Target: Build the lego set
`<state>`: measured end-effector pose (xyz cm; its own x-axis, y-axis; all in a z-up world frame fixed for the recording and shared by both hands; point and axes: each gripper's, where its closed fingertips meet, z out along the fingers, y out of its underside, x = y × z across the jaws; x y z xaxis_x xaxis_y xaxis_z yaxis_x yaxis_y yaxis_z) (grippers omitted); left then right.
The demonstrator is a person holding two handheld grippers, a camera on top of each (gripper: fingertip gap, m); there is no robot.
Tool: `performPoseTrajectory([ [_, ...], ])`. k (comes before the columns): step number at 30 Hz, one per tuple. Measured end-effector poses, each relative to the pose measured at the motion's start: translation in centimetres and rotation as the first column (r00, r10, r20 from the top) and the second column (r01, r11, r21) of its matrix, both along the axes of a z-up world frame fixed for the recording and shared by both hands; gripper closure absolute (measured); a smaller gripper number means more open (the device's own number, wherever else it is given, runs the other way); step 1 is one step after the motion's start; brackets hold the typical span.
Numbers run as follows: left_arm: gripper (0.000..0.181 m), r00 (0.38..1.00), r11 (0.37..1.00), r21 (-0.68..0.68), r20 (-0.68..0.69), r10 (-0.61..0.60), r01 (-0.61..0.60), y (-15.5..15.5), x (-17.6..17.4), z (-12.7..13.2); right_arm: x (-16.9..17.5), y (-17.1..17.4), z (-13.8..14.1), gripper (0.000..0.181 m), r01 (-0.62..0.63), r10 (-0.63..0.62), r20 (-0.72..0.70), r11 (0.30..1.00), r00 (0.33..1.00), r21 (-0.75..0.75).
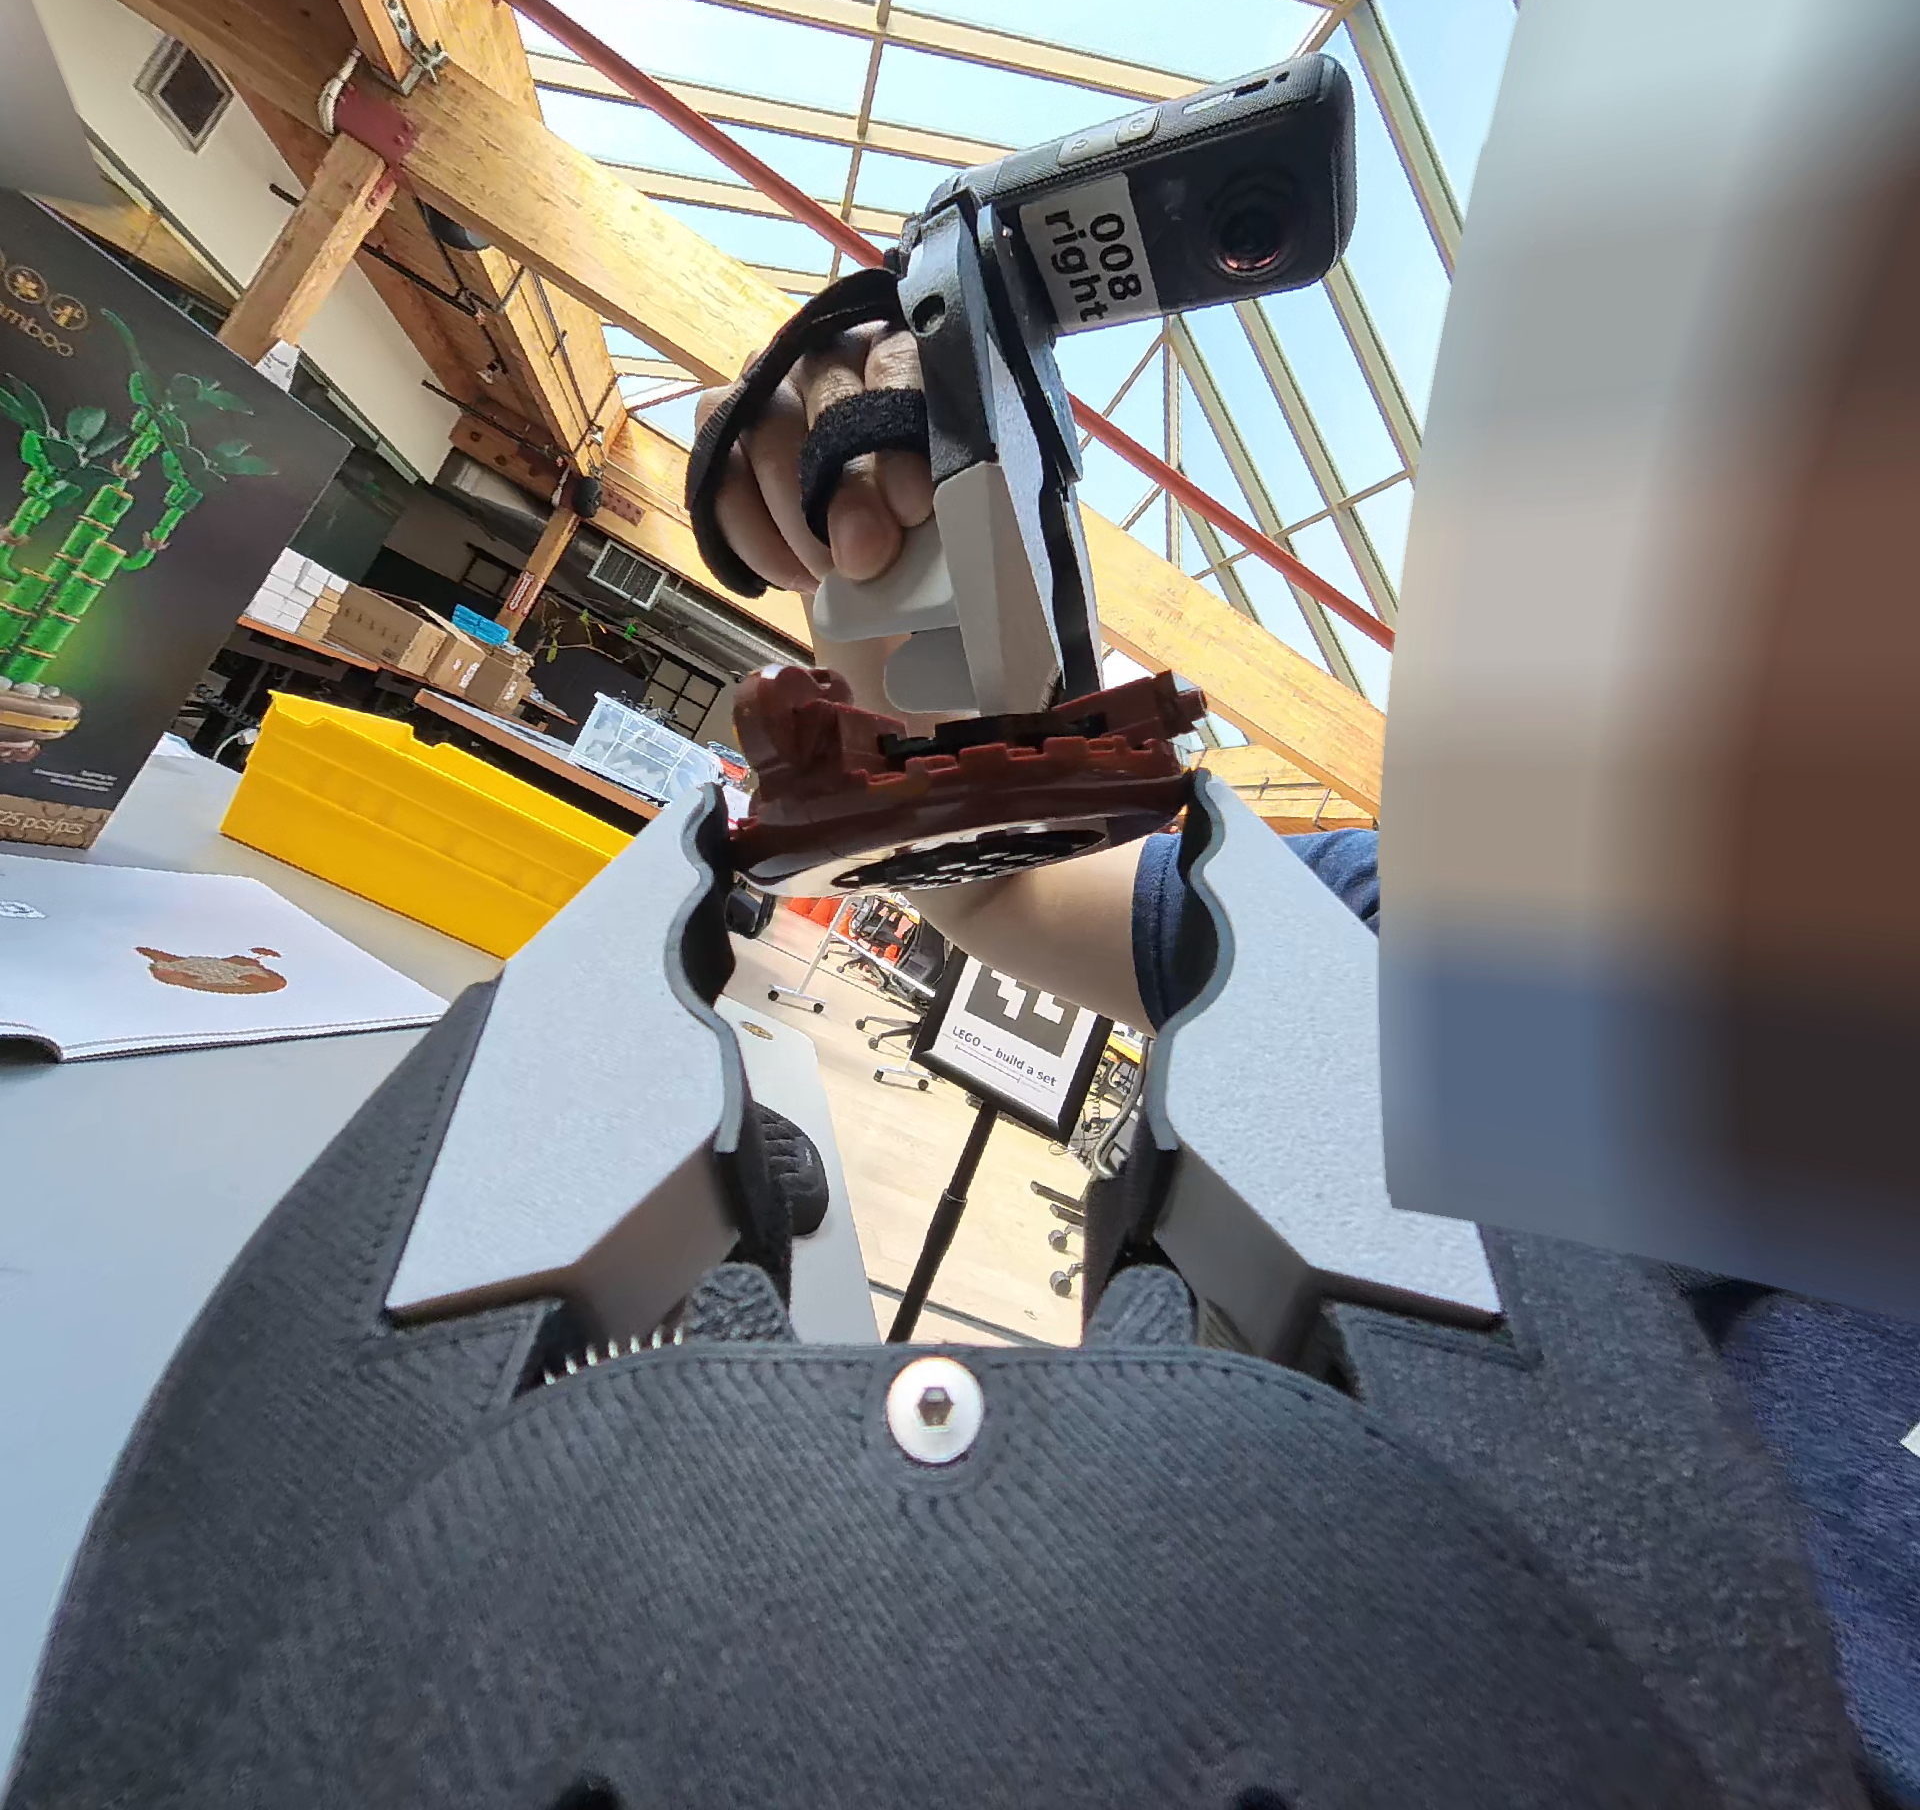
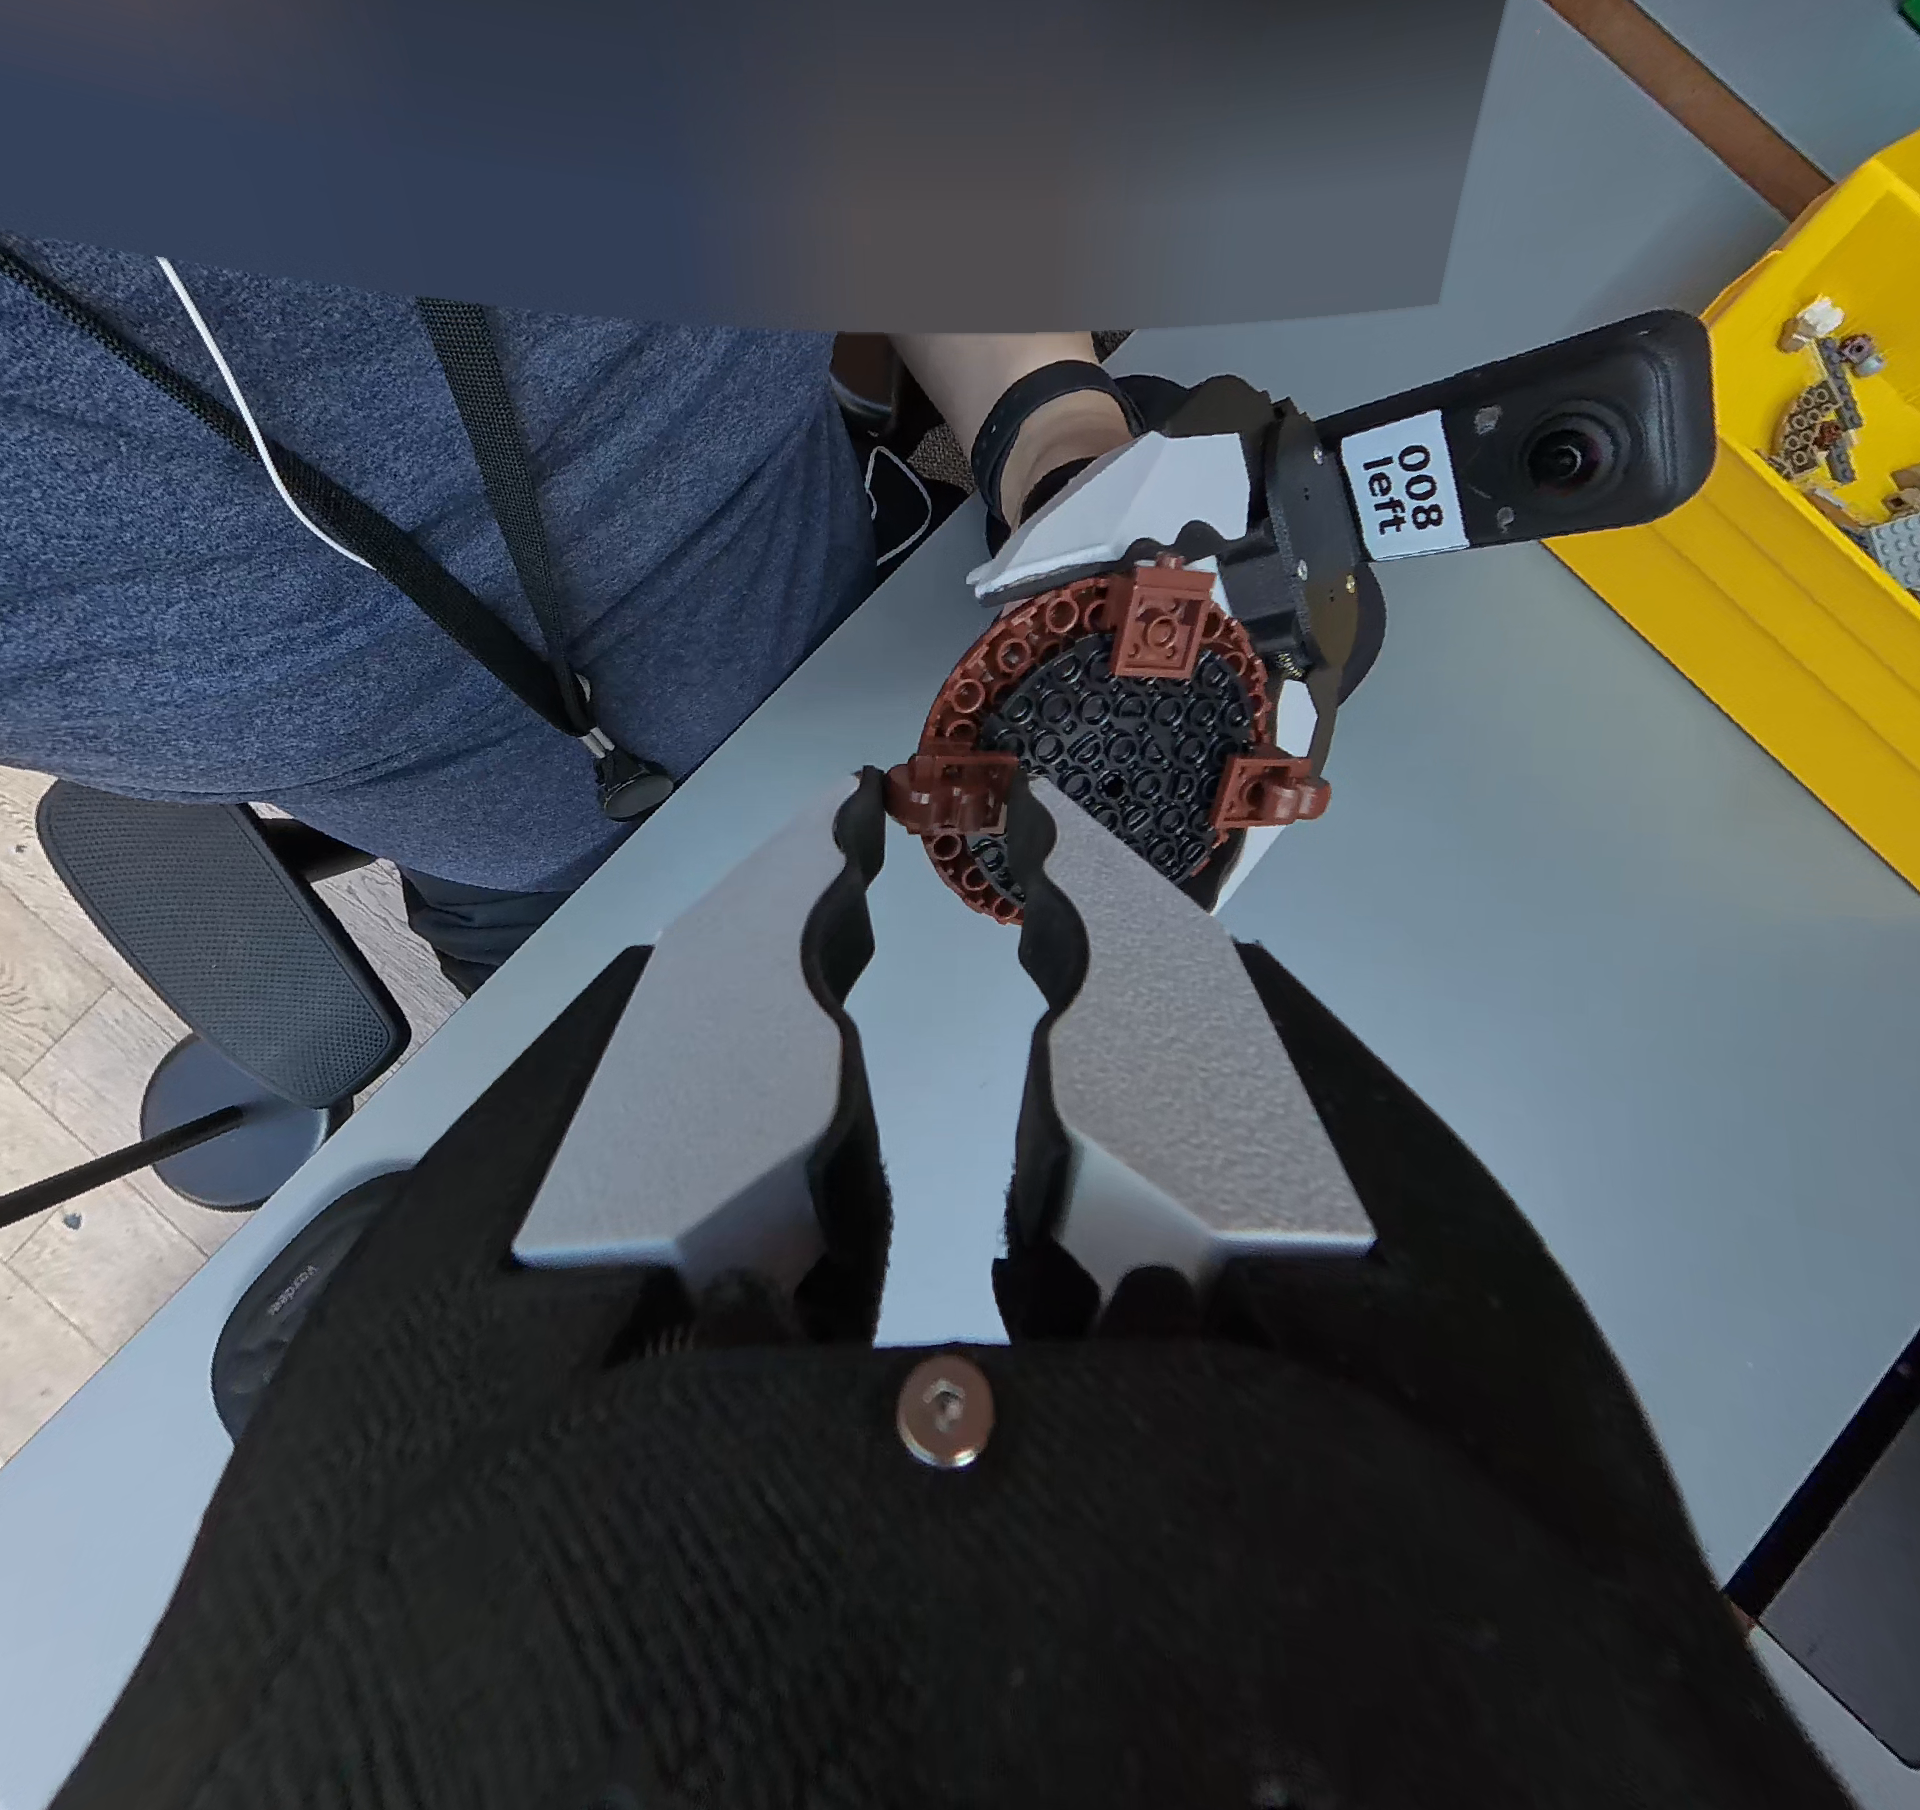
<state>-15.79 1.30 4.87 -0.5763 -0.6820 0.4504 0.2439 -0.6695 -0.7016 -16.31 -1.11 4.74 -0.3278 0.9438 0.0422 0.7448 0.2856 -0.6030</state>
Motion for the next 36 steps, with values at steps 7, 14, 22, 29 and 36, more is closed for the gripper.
performPoseTrajectory([
  [7,0.096,1.0,1.0,-0.005,-0.005,0.029,-0.029,0.6,0.0,0.0,0.0,0.6,-0.2,0.157,0.048,-0.048,-0.01,0.999,0.999,0.001],
  [14,0.096,1.0,0.996,-0.088,-0.009,0.022,-0.023,1.7,0.0,-0.3,-0.2,2.2,0.5,0.128,0.147,-0.12,-0.196,0.981,0.973,0.127],
  [22,0.096,0.999,0.941,-0.334,-0.024,0.048,-0.054,5.4,0.1,-0.9,1.6,5.5,1.5,0.129,0.601,-0.263,-0.631,0.687,0.729,0.408],
  [29,0.096,0.991,0.951,-0.28,-0.037,0.127,-0.132,4.5,0.7,0.7,1.2,5.0,1.4,0.132,0.755,-0.243,-0.744,0.437,0.623,0.489],
  [36,0.096,0.985,0.98,-0.111,-0.065,0.158,-0.165,1.5,1.9,1.5,1.0,4.7,0.7,0.144,0.764,-0.275,-0.761,0.499,0.588,0.41],
])
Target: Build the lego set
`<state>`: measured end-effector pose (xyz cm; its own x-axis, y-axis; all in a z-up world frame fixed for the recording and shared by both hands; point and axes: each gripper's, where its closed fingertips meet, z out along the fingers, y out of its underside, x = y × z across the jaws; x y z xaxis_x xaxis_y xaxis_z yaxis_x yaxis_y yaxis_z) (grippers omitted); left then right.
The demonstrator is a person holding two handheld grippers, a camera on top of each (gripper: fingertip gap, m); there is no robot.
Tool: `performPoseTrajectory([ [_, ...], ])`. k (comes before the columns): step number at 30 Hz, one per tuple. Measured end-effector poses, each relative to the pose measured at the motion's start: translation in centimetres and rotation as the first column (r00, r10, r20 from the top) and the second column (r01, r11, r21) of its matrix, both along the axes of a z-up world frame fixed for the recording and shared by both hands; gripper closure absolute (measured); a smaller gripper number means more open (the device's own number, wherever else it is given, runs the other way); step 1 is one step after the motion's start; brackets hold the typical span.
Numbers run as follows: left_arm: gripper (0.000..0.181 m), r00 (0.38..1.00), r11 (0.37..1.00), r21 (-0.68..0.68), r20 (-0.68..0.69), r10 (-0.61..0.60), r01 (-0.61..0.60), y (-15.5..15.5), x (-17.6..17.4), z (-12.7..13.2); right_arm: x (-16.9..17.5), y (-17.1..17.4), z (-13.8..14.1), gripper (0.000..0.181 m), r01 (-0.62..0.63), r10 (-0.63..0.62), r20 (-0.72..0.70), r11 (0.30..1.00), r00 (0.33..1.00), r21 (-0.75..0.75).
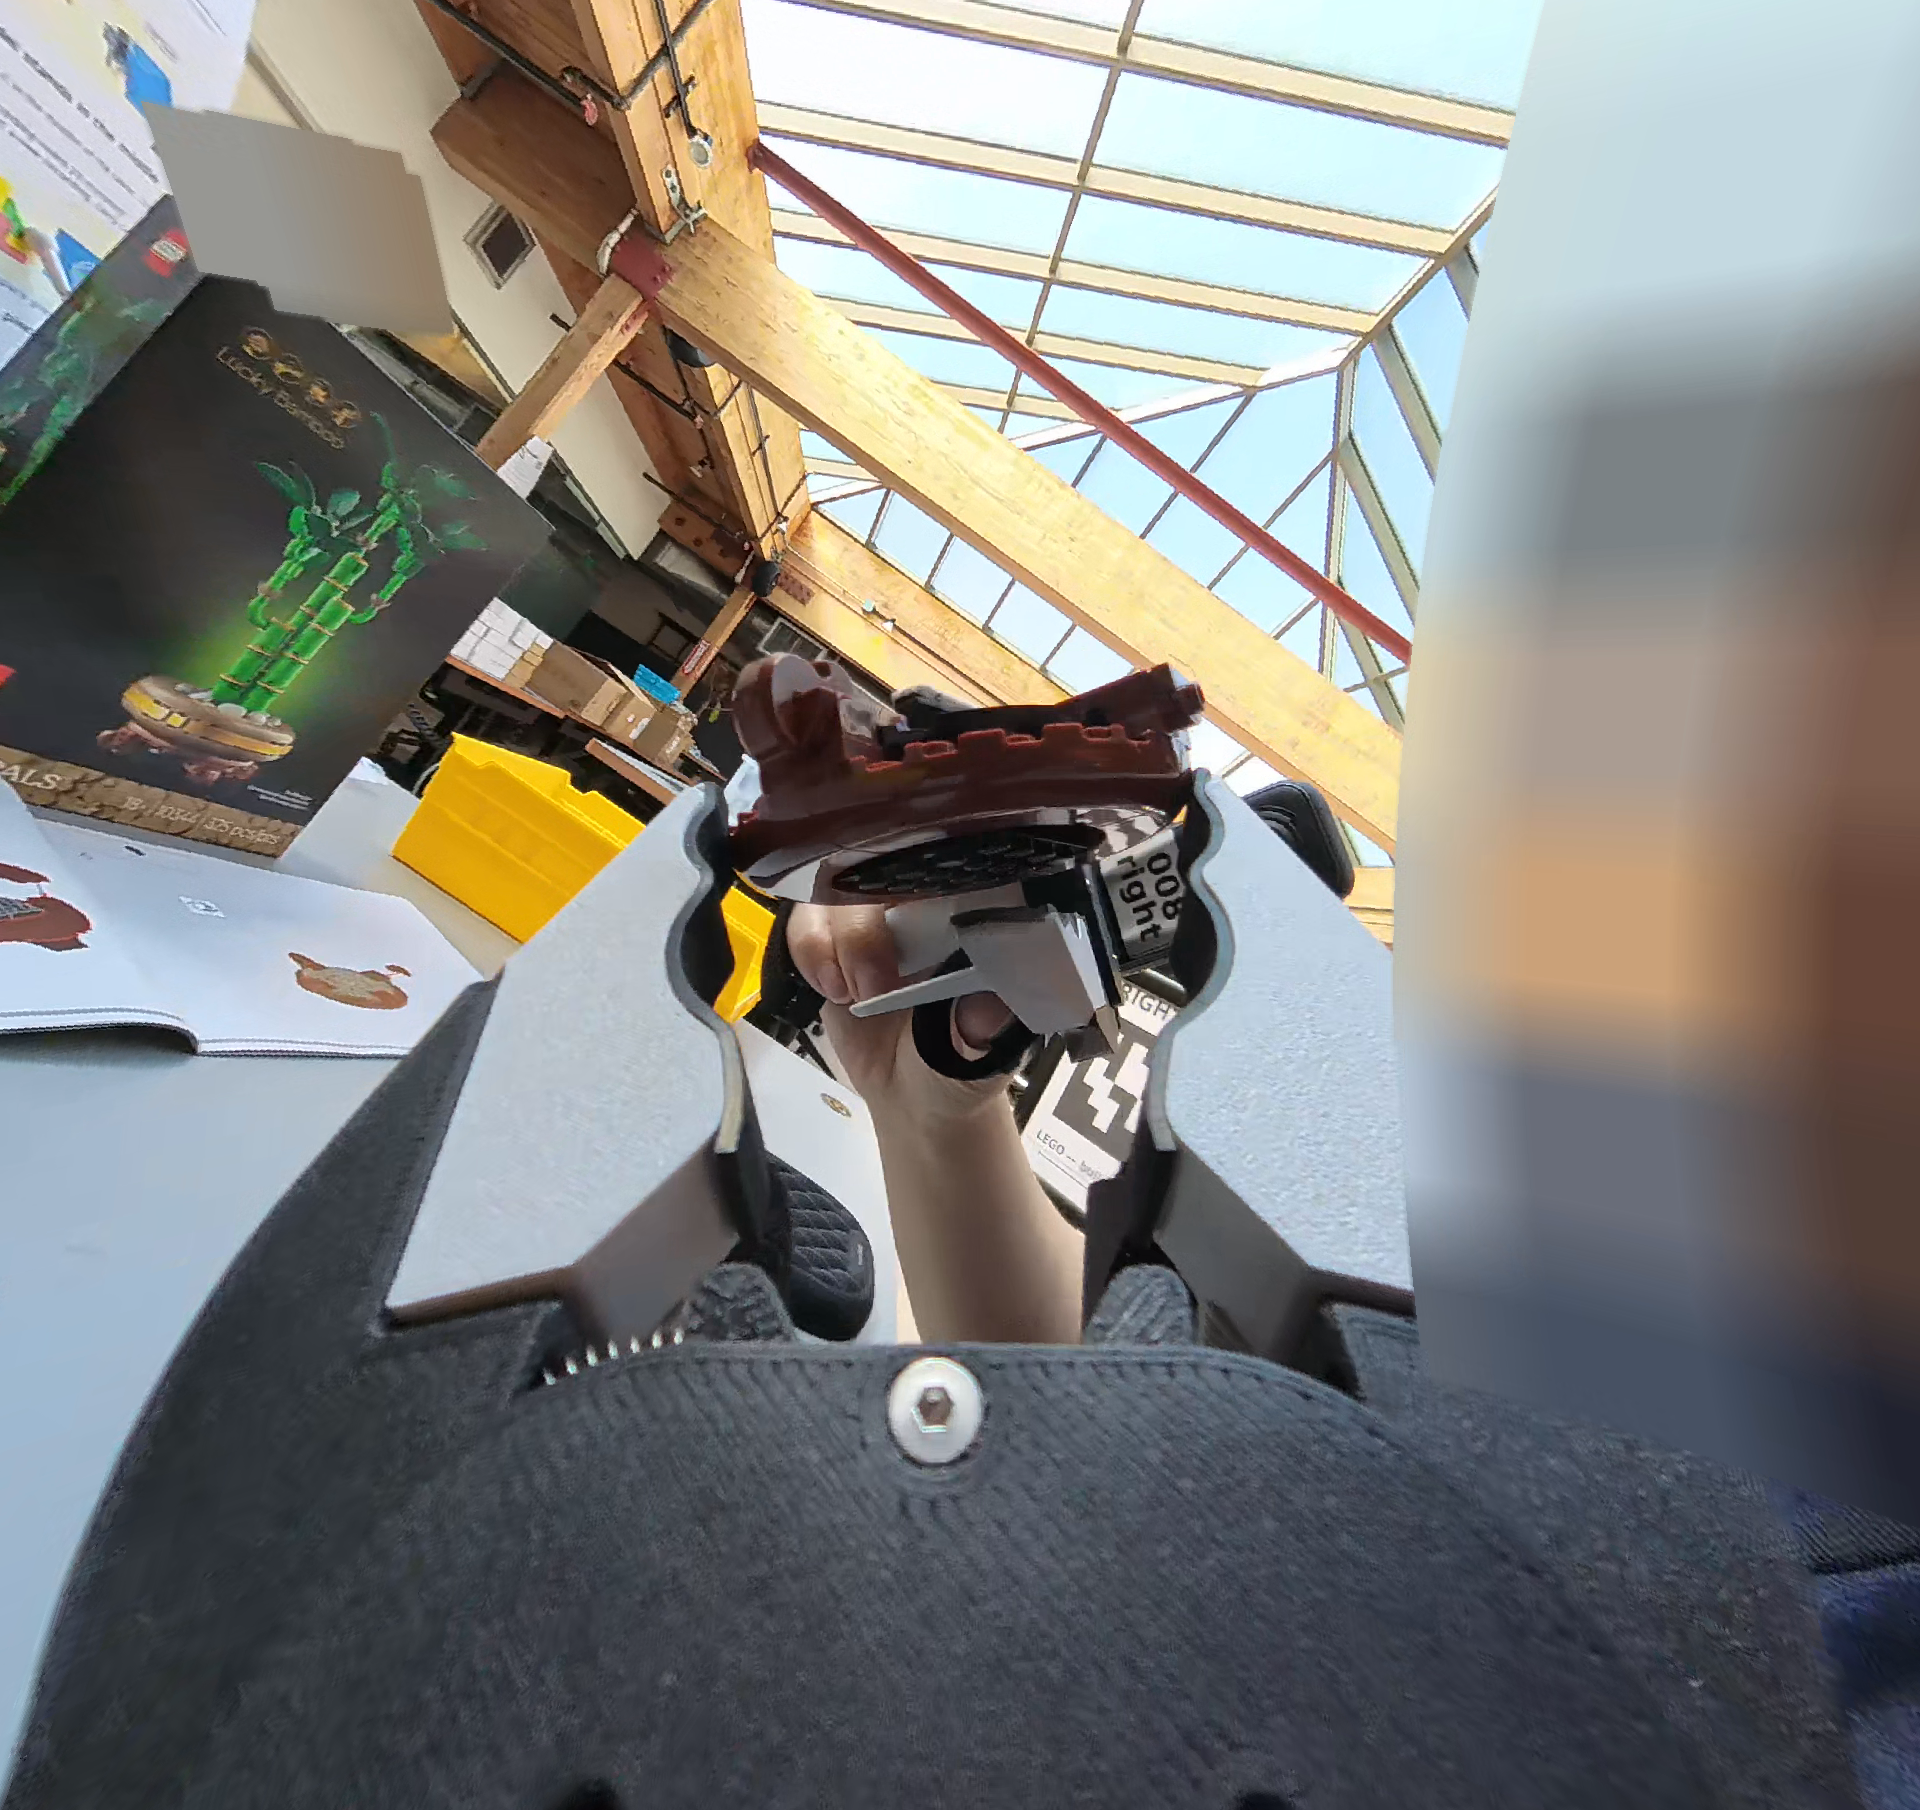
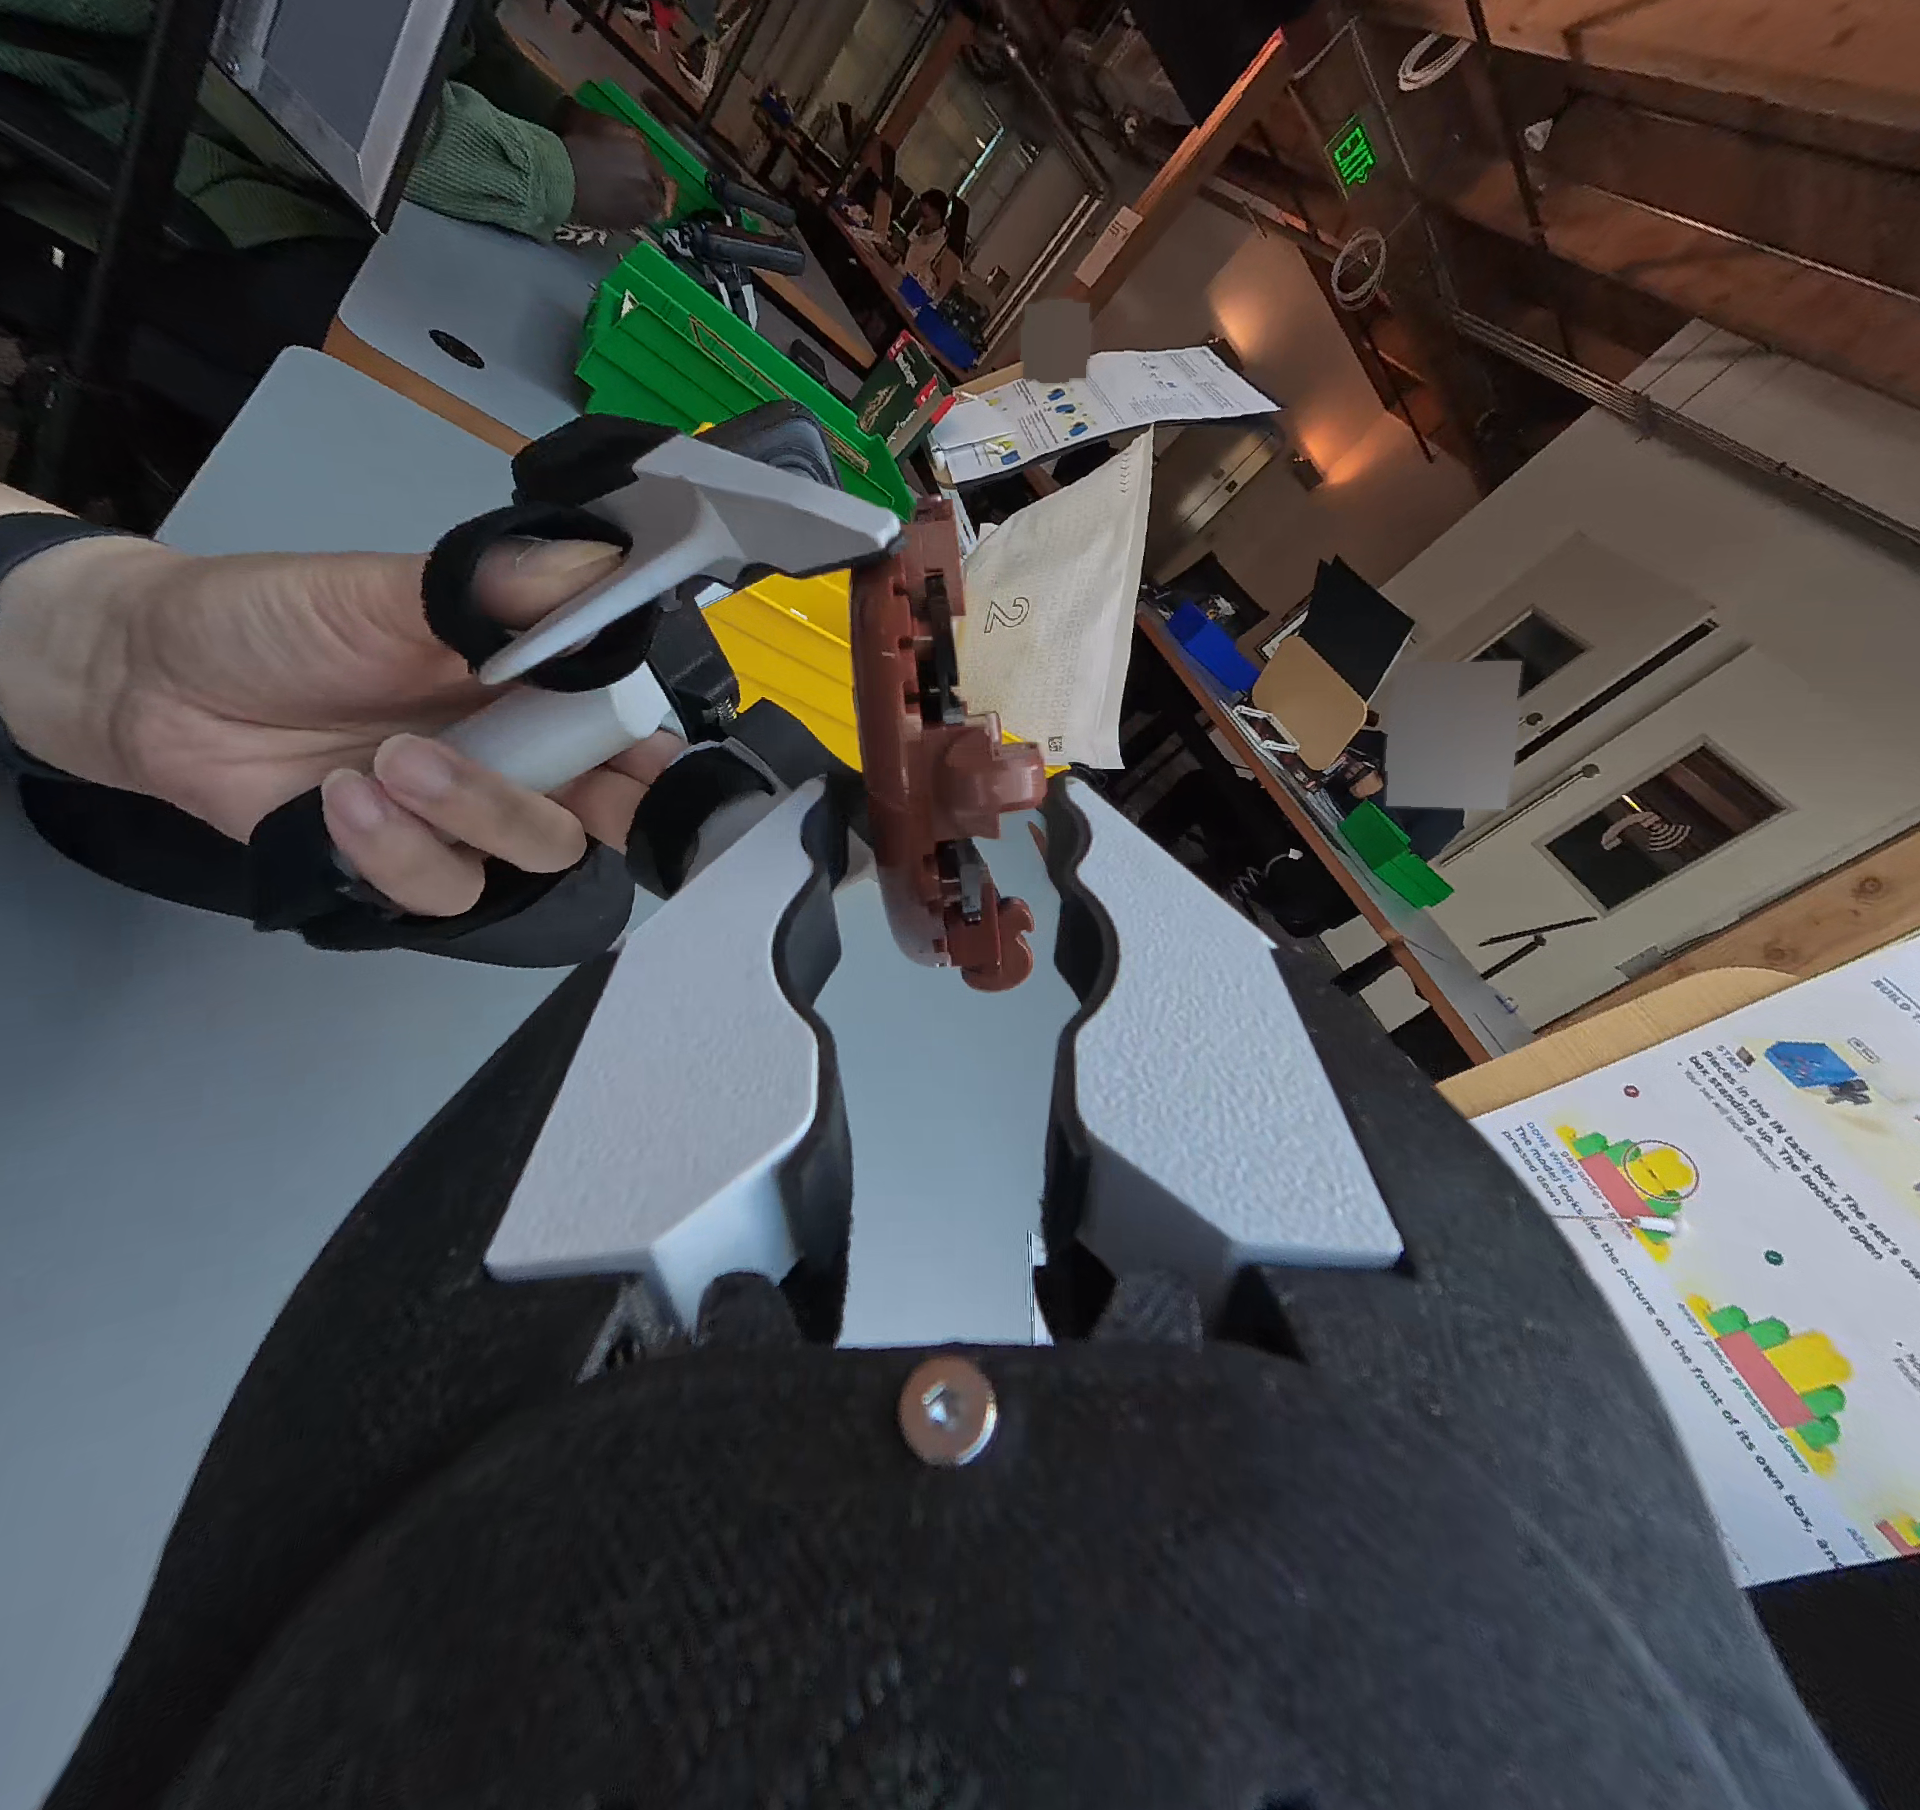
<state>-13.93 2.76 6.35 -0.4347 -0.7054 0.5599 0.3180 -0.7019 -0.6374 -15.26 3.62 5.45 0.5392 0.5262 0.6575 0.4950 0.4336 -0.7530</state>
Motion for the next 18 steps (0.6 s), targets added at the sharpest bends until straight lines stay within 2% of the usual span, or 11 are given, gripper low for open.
performPoseTrajectory([
  [3,0.096,0.998,0.998,-0.031,0.015,-0.057,0.058,-0.6,0.2,0.1,-0.1,-0.4,-0.3,0.159,-0.035,0.035,-0.006,0.999,0.999,-0.028],
  [8,0.093,0.997,0.997,-0.017,0.007,-0.075,0.075,-1.0,0.5,0.0,0.0,-0.8,-0.6,0.162,-0.09,0.086,-0.07,0.995,0.994,-0.049],
  [11,0.093,0.998,0.997,0.071,-0.058,-0.034,0.038,-0.8,0.6,-0.6,0.7,-1.2,-0.2,0.163,-0.142,0.127,-0.173,0.987,0.977,-0.078],
  [13,0.087,0.991,0.981,0.191,-0.115,0.064,-0.042,0.1,0.2,-1.1,1.3,-1.7,0.2,0.163,-0.19,0.164,-0.237,0.977,0.958,-0.094],
  [15,0.088,0.965,0.912,0.389,-0.166,0.206,-0.128,0.8,-0.3,-1.6,1.6,-2.3,0.2,0.163,-0.254,0.213,-0.274,0.959,0.938,-0.125],
  [18,0.099,0.927,0.72,0.68,-0.168,0.336,-0.137,-0.2,-0.8,-1.4,1.5,-2.8,-0.7,0.163,-0.306,0.262,-0.244,0.938,0.934,-0.165],
])
